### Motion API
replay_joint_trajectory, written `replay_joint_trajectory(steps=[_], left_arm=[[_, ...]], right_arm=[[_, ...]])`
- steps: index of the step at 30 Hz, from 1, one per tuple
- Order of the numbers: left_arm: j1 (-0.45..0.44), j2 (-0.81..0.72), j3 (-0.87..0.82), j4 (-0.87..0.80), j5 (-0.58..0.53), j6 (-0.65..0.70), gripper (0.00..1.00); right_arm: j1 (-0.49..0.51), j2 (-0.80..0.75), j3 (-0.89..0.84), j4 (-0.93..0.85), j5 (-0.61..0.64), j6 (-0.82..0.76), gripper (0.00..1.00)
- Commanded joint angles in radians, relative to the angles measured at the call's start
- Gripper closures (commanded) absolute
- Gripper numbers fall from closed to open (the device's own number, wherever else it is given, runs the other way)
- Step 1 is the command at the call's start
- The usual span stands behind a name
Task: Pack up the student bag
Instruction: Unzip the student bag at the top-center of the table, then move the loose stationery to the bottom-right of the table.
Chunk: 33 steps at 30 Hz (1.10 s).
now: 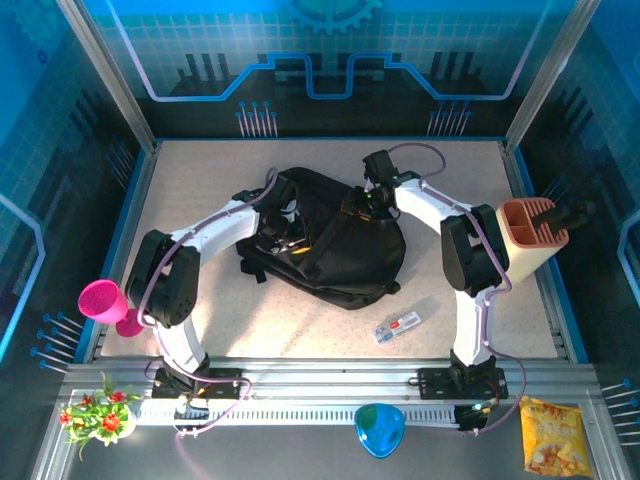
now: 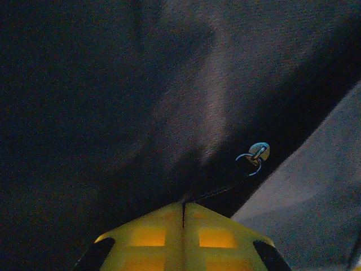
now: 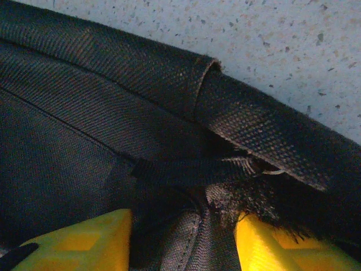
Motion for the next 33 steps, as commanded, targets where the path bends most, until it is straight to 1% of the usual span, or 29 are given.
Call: replay_joint_trajectory(steps=[1,6,11,12,13,16,18,20,22,24,29,33], left_arm=[[-0.003,-0.087,-0.025,-0.16,-0.056,0.04,1.0],[-0.003,-0.172,-0.09,-0.259,-0.088,0.04,1.0],[-0.001,-0.211,-0.095,-0.257,-0.124,0.038,1.0],[-0.001,-0.212,-0.081,-0.248,-0.129,0.038,0.93],[0.001,-0.215,-0.063,-0.238,-0.135,0.039,0.81],[0.001,-0.223,0.0,-0.203,-0.149,0.05,0.54],[0.004,-0.236,0.029,-0.183,-0.173,0.061,0.43],[0.01,-0.252,0.04,-0.152,-0.196,0.077,0.37],[0.023,-0.262,0.037,-0.109,-0.209,0.099,0.31],[0.035,-0.261,0.038,-0.083,-0.217,0.113,0.25],[0.047,-0.252,0.052,-0.021,-0.241,0.151,0.15],[0.051,-0.248,0.054,0.022,-0.246,0.181,0.08]], right_arm=[[-0.015,0.039,0.035,-0.054,0.073,0.009,0.49],[-0.017,0.06,0.063,-0.045,0.075,-0.008,0.49],[-0.017,0.067,0.099,0.031,0.025,-0.059,0.49],[-0.017,0.067,0.115,0.038,0.013,-0.071,0.49],[-0.019,0.063,0.133,0.039,-0.002,-0.083,0.48],[-0.018,-0.007,0.132,0.031,-0.015,-0.1,0.46],[-0.017,-0.091,0.091,0.002,-0.003,-0.106,0.43],[-0.017,-0.198,0.007,-0.026,0.029,-0.091,0.36],[-0.015,-0.321,-0.113,-0.065,0.079,-0.061,0.29],[-0.015,-0.424,-0.22,-0.122,0.123,-0.03,0.26],[-0.007,-0.681,-0.465,-0.299,0.227,0.079,0.24],[0.016,-0.838,-0.634,-0.409,0.249,0.191,0.23]])
